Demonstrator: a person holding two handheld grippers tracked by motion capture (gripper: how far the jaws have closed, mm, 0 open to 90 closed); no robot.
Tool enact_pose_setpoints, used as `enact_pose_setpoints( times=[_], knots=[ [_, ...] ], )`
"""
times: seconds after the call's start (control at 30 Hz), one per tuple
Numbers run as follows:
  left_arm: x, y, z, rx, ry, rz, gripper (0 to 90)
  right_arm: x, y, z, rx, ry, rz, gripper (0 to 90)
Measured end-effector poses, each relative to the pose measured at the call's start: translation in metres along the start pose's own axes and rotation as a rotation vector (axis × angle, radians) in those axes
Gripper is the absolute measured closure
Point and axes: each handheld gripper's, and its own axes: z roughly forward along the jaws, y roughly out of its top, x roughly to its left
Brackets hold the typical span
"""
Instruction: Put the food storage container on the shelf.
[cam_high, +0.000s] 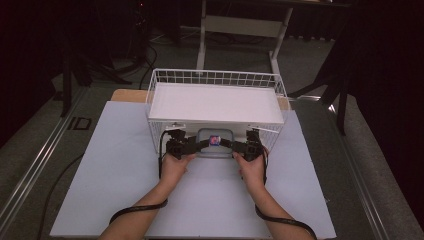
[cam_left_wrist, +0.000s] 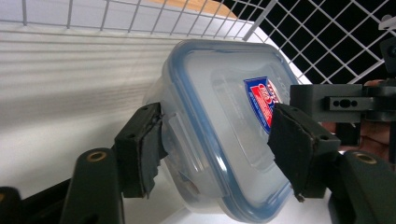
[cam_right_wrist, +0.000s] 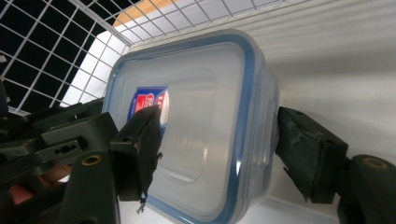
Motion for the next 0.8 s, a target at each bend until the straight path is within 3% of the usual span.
enact_pose_setpoints(
  times=[0.13, 0.17, 0.3, 0.37, 0.43, 0.53, 0.73, 0.8],
  knots=[
    [0.000, 0.002, 0.001, -0.010, 0.042, 0.021, 35.7, 0.000, 0.001, 0.004, -0.007, -0.015, 0.007, 28.2],
    [0.000, 0.002, 0.001, -0.009, 0.040, 0.021, 35.9, -0.004, 0.001, 0.007, -0.035, -0.028, -0.041, 28.1],
    [-0.001, 0.002, 0.000, -0.006, 0.041, 0.043, 36.0, 0.000, 0.002, 0.005, -0.036, -0.049, -0.067, 28.5],
    [-0.003, 0.001, -0.001, -0.002, 0.039, 0.042, 36.6, 0.003, 0.001, 0.003, -0.032, -0.054, -0.057, 30.1],
    [-0.003, 0.000, -0.005, 0.000, 0.036, 0.058, 36.7, 0.004, 0.000, 0.000, -0.045, -0.067, -0.109, 31.3],
    [-0.005, -0.001, -0.010, -0.009, 0.034, 0.053, 36.7, 0.007, -0.001, -0.006, -0.043, -0.064, -0.091, 31.4],
    [-0.014, -0.001, -0.025, -0.007, 0.042, 0.034, 37.0, 0.011, -0.005, -0.017, -0.077, -0.077, -0.191, 32.5],
    [-0.014, -0.001, -0.031, -0.010, 0.045, 0.072, 37.5, 0.015, -0.007, -0.021, -0.072, -0.076, -0.192, 33.3]
  ],
)
